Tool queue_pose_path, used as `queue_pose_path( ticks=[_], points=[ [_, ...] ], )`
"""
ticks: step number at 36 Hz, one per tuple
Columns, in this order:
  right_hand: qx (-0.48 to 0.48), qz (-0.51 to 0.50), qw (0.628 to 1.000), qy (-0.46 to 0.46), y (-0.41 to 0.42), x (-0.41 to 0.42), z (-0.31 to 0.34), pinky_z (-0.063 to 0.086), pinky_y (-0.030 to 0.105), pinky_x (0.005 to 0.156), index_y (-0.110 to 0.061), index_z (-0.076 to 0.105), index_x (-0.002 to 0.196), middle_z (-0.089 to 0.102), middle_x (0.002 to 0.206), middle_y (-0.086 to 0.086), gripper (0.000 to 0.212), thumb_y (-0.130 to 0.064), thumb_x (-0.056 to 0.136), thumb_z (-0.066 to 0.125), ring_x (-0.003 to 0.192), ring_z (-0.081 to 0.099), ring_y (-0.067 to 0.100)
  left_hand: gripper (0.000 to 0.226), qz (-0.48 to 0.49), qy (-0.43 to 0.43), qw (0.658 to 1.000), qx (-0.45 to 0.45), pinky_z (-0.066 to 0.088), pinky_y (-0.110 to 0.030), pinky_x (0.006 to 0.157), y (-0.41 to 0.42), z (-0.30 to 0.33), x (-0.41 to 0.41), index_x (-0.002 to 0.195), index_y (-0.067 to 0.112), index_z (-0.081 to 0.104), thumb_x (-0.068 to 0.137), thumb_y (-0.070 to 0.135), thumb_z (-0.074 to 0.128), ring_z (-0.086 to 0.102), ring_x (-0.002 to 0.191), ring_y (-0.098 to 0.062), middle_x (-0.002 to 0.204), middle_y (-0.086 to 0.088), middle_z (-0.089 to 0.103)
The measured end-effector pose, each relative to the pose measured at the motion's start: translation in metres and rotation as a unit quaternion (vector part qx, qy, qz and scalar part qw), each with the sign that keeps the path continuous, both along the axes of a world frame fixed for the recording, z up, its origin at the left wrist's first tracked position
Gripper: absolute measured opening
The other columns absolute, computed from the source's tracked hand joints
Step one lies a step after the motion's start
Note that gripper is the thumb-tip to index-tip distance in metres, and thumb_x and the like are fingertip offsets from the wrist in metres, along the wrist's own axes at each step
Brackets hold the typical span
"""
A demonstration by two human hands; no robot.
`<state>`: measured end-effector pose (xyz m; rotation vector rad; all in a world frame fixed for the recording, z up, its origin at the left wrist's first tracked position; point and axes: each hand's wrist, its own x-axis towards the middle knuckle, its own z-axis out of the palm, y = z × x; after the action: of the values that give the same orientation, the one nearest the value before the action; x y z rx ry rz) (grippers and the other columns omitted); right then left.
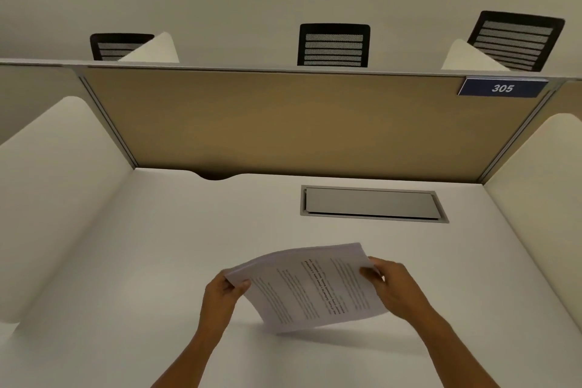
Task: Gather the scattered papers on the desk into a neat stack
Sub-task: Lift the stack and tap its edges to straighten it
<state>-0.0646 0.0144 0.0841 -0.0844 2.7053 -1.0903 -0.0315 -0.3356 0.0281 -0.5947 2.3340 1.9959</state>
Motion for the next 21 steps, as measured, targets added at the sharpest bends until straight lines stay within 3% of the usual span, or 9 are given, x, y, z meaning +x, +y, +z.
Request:
queue_pose_path(
  ticks=[3,6,8,9,10,11,13,16,21],
  points=[
    [0.073,0.042,0.996,0.024,0.0,-0.012,0.021,0.061,0.027,0.068,-0.035,0.073,0.1,0.074,0.09,-0.012,0.026,-0.027,0.103,0.048,0.076,0.07,0.008,0.04,0.014,0.02,1.0,-0.012,0.055,-0.018,0.068,-0.002,0.011,-0.008,0.113,0.024,0.062,0.08,0.011,0.079,0.072,0.089,-0.014,0.096,0.0,0.074],
    [0.164,0.085,0.981,0.057,-0.006,-0.02,0.046,0.056,0.02,0.067,-0.041,0.071,0.105,0.073,0.091,-0.015,0.028,-0.032,0.101,0.045,0.074,0.067,0.008,0.04,-0.039,0.041,0.996,-0.069,0.05,-0.032,0.096,-0.002,0.019,-0.016,0.114,0.027,0.064,0.078,0.019,0.081,0.066,0.103,-0.008,0.107,0.007,0.072],
    [0.212,0.121,0.967,0.076,-0.013,-0.023,0.061,0.052,0.019,0.068,-0.043,0.07,0.112,0.074,0.097,-0.014,0.031,-0.034,0.099,0.043,0.078,0.065,0.009,0.032,-0.1,0.043,0.984,-0.144,0.024,-0.035,0.116,0.002,0.026,-0.021,0.107,0.028,0.069,0.078,0.028,0.081,0.061,0.108,-0.001,0.112,0.015,0.07],
    [0.232,0.139,0.959,0.082,-0.018,-0.024,0.067,0.049,0.019,0.067,-0.044,0.069,0.115,0.074,0.099,-0.014,0.033,-0.035,0.098,0.042,0.08,0.064,0.009,0.03,-0.133,0.047,0.977,-0.162,0.016,-0.033,0.118,0.006,0.031,-0.023,0.105,0.029,0.07,0.077,0.031,0.08,0.061,0.108,0.003,0.111,0.018,0.07],
    [0.25,0.155,0.952,0.088,-0.023,-0.025,0.073,0.046,0.019,0.066,-0.044,0.068,0.117,0.074,0.1,-0.014,0.033,-0.037,0.098,0.042,0.08,0.063,0.009,0.028,-0.164,0.054,0.973,-0.155,0.019,-0.032,0.118,0.011,0.037,-0.025,0.103,0.03,0.071,0.077,0.031,0.081,0.062,0.106,0.005,0.108,0.019,0.071],
    [0.267,0.169,0.944,0.092,-0.028,-0.025,0.077,0.043,0.02,0.066,-0.043,0.067,0.117,0.074,0.1,-0.013,0.033,-0.038,0.098,0.041,0.081,0.063,0.009,0.027,-0.194,0.062,0.969,-0.137,0.032,-0.028,0.112,0.017,0.043,-0.026,0.102,0.033,0.071,0.077,0.03,0.081,0.063,0.103,0.005,0.105,0.02,0.073],
    [0.295,0.19,0.931,0.1,-0.039,-0.027,0.084,0.045,0.023,0.065,-0.041,0.067,0.114,0.074,0.098,-0.011,0.032,-0.037,0.098,0.04,0.079,0.064,0.011,0.03,-0.249,0.065,0.96,-0.107,0.05,-0.013,0.088,0.031,0.056,-0.026,0.101,0.042,0.07,0.077,0.028,0.08,0.066,0.1,0.001,0.102,0.021,0.073],
    [0.32,0.215,0.916,0.11,-0.053,-0.028,0.089,0.05,0.028,0.066,-0.039,0.068,0.113,0.074,0.094,-0.009,0.031,-0.034,0.096,0.042,0.078,0.066,0.014,0.031,-0.263,0.069,0.957,-0.098,0.053,-0.009,0.07,0.05,0.069,-0.027,0.101,0.051,0.067,0.077,0.034,0.078,0.067,0.093,0.0,0.099,0.025,0.072],
    [0.336,0.232,0.904,0.126,-0.064,-0.027,0.09,0.046,0.026,0.061,-0.037,0.068,0.113,0.073,0.091,-0.006,0.026,-0.032,0.095,0.051,0.072,0.063,0.015,0.023,-0.232,0.067,0.968,-0.068,0.053,-0.015,0.061,0.063,0.074,-0.029,0.087,0.053,0.07,0.075,0.035,0.076,0.07,0.08,-0.006,0.086,0.018,0.074]
  ],
)
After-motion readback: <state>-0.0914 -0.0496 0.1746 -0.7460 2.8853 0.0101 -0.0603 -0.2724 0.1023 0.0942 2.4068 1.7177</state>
